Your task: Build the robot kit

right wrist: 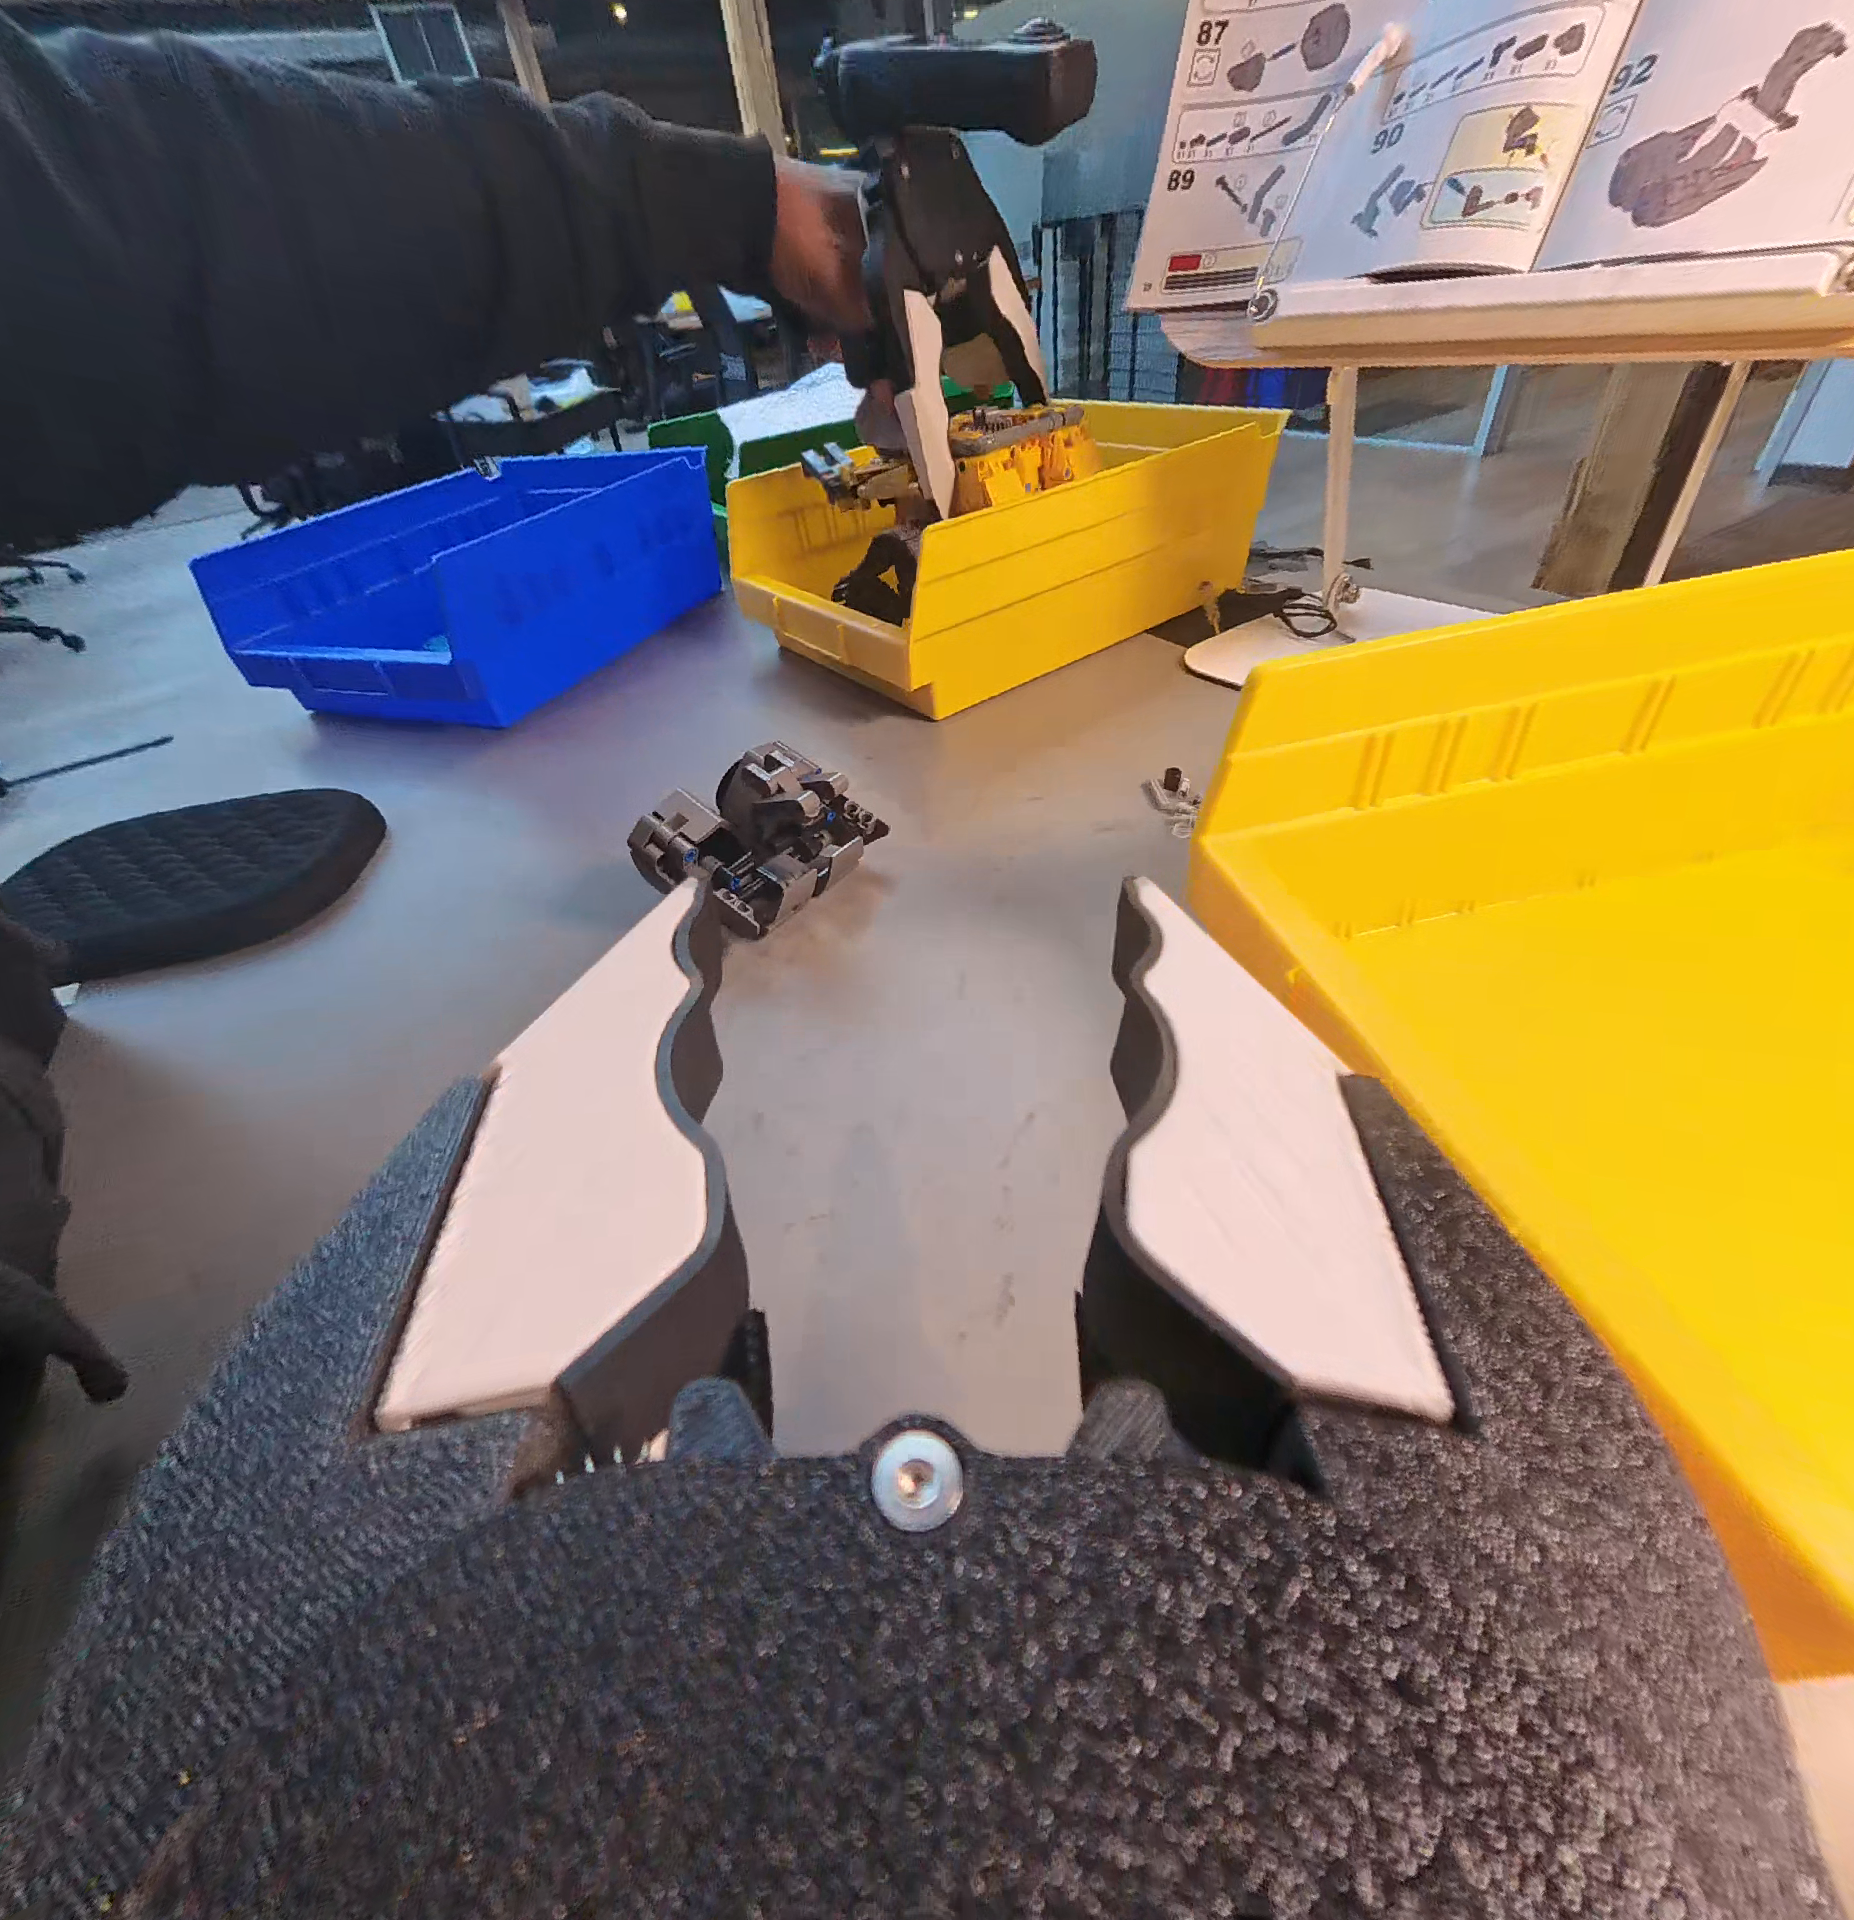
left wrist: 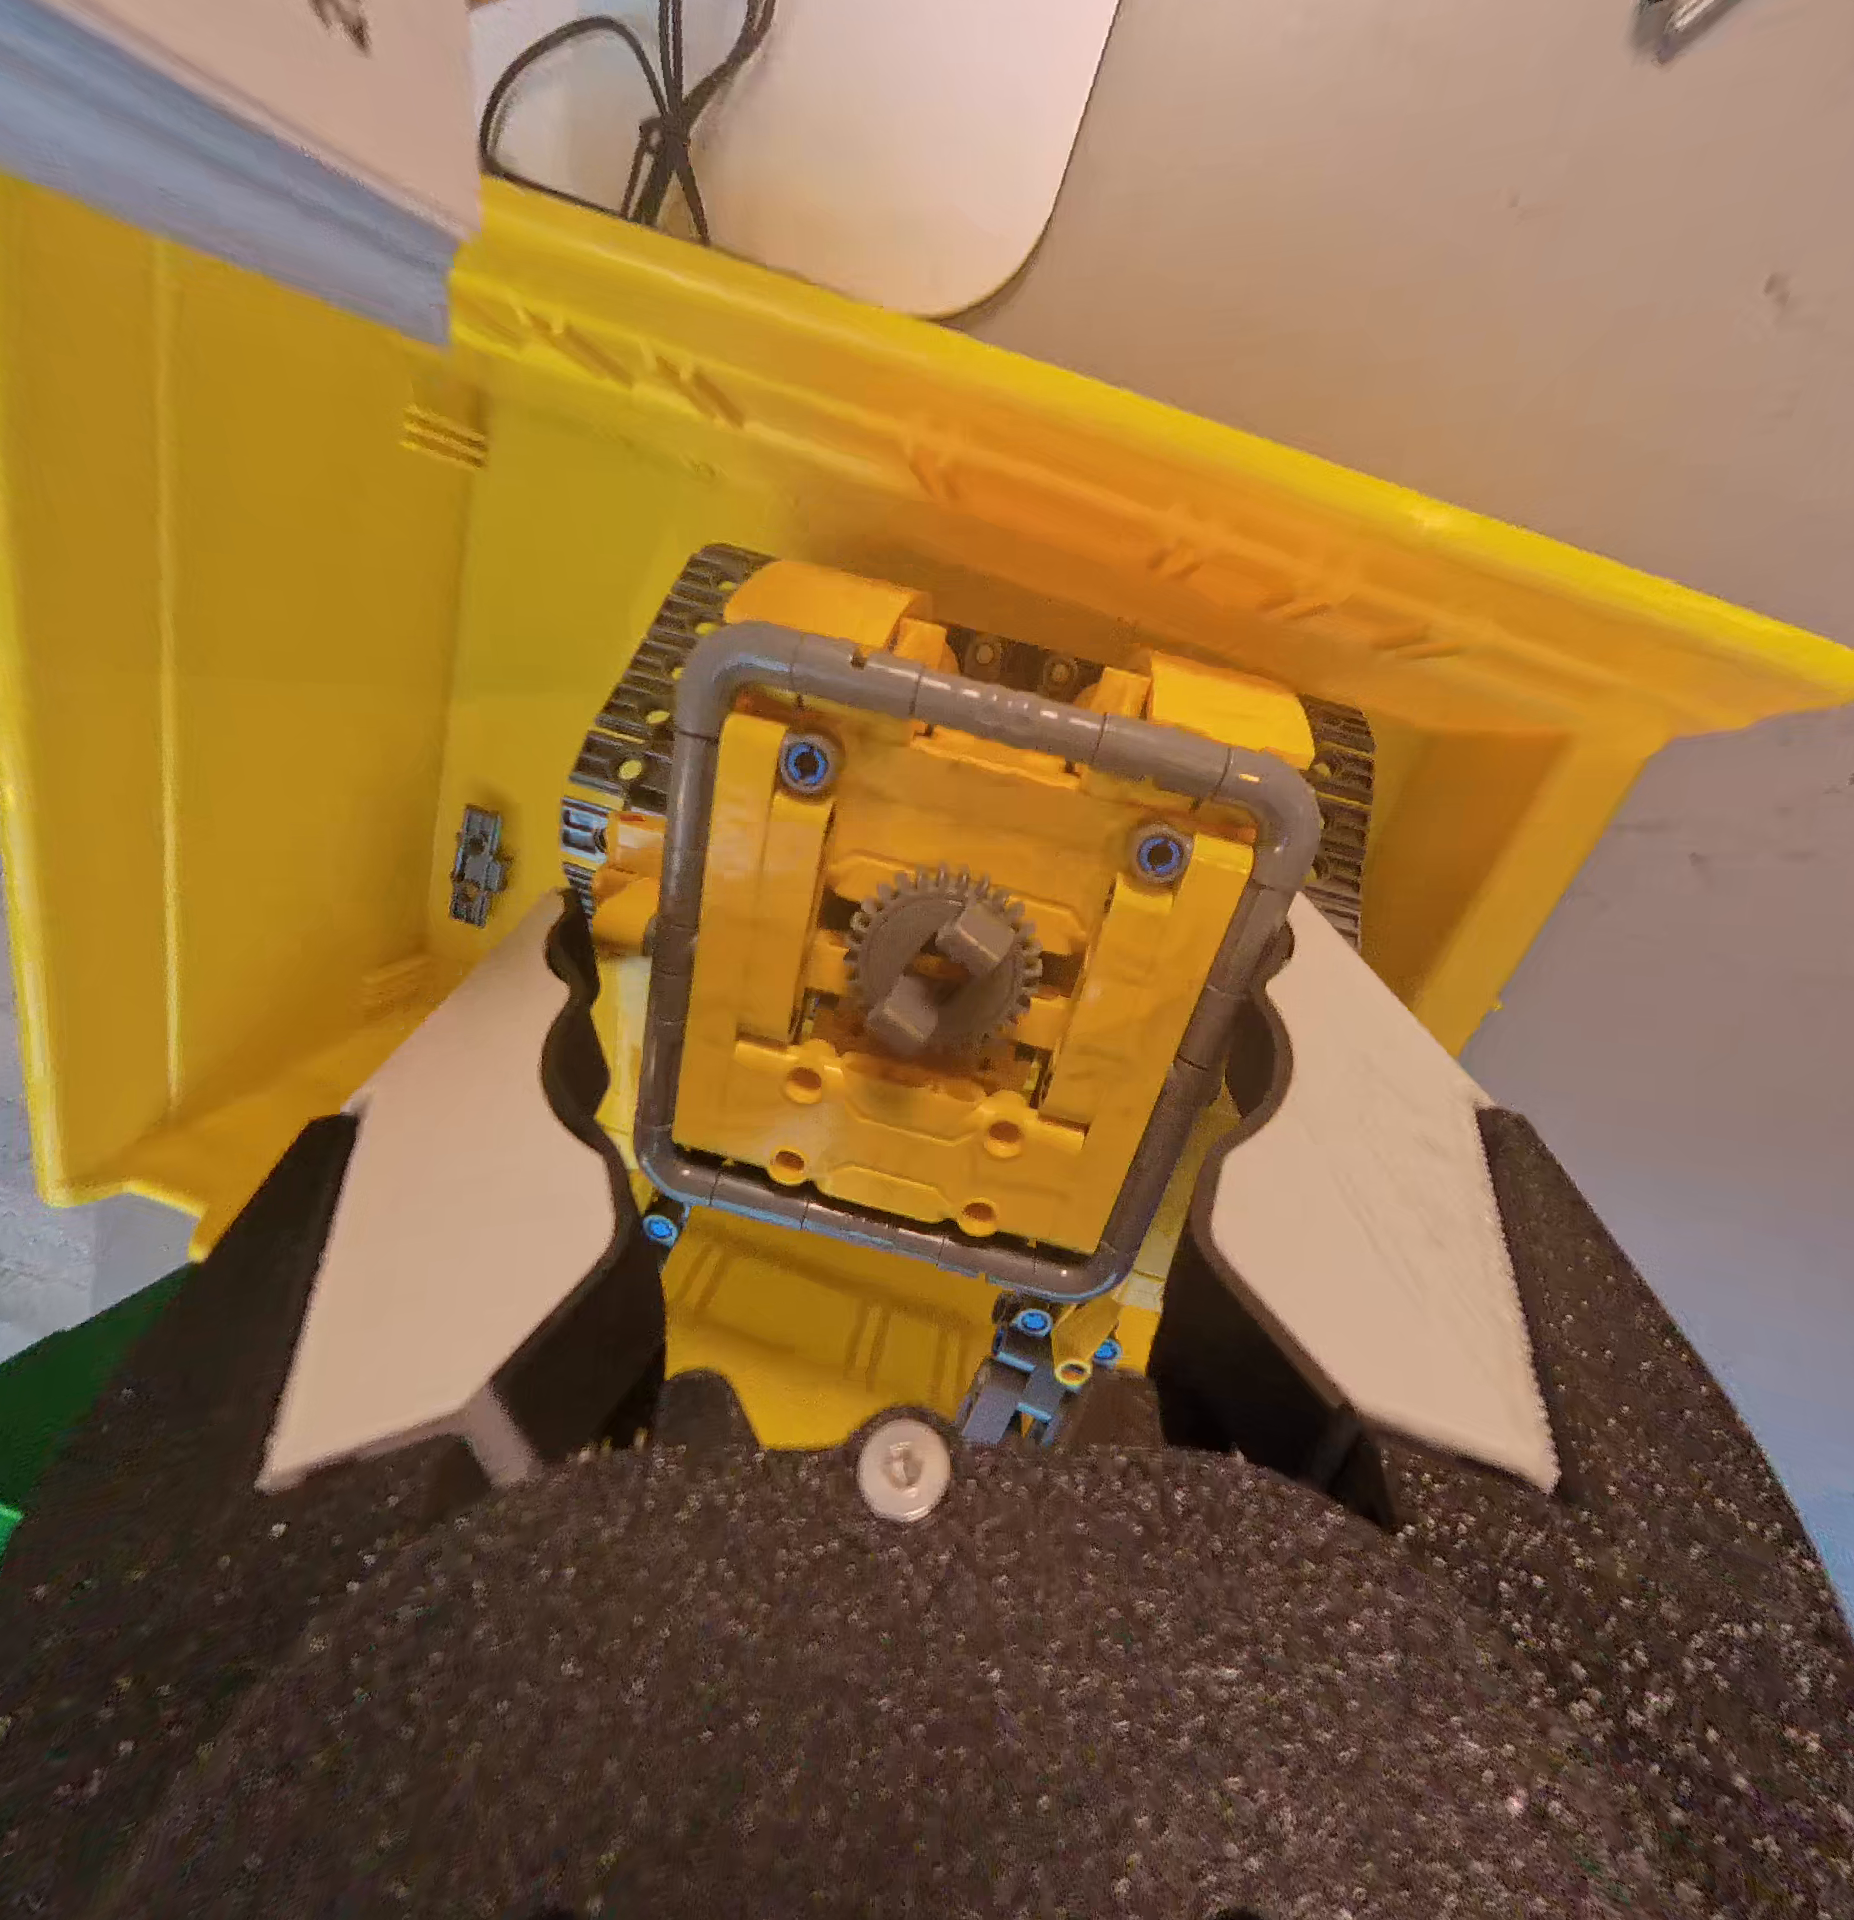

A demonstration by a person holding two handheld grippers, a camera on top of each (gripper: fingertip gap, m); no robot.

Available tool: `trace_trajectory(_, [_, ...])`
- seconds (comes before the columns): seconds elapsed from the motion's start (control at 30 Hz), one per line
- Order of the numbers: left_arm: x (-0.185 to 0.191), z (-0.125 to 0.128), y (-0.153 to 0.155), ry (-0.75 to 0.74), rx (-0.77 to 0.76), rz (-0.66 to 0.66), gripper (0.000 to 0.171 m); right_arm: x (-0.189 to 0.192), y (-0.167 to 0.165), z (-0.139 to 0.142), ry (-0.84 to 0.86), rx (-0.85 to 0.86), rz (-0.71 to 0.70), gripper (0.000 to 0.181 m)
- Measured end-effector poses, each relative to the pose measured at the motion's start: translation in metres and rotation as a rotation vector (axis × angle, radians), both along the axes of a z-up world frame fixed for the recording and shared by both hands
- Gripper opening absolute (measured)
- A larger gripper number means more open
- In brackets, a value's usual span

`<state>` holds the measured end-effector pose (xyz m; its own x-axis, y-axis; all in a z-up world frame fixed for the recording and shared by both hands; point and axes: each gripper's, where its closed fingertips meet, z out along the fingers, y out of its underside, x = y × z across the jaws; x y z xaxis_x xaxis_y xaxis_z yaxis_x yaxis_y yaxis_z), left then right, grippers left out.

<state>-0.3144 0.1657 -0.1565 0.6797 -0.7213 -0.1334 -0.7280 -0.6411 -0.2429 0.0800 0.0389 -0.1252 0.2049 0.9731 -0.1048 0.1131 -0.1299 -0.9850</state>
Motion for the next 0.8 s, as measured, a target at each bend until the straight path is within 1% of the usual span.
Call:
trace_trajectory(0.2, [-0.008, 0.008, -0.007, 0.024, 0.017, -0.018, 0.118, 0.003, -0.007, -0.001, -0.009, 0.033, 0.004, 0.075])
trace_trajectory(0.37, [-0.014, 0.024, -0.007, 0.037, 0.048, -0.011, 0.115, 0.006, -0.006, 0.001, 0.010, 0.024, -0.002, 0.074])
trace_trajectory(0.53, [-0.016, 0.037, -0.009, 0.039, 0.077, -0.022, 0.114, 0.005, -0.006, -0.003, 0.002, 0.017, 0.001, 0.073])
trace_trajectory(0.67, [-0.017, 0.053, -0.012, 0.045, 0.104, -0.031, 0.114, 0.003, -0.007, -0.005, 0.000, 0.009, 0.005, 0.073])
trace_trajectory(0.8, [-0.024, 0.073, -0.021, 0.074, 0.136, -0.027, 0.113, 0.004, -0.008, -0.004, 0.007, 0.010, 0.007, 0.073])
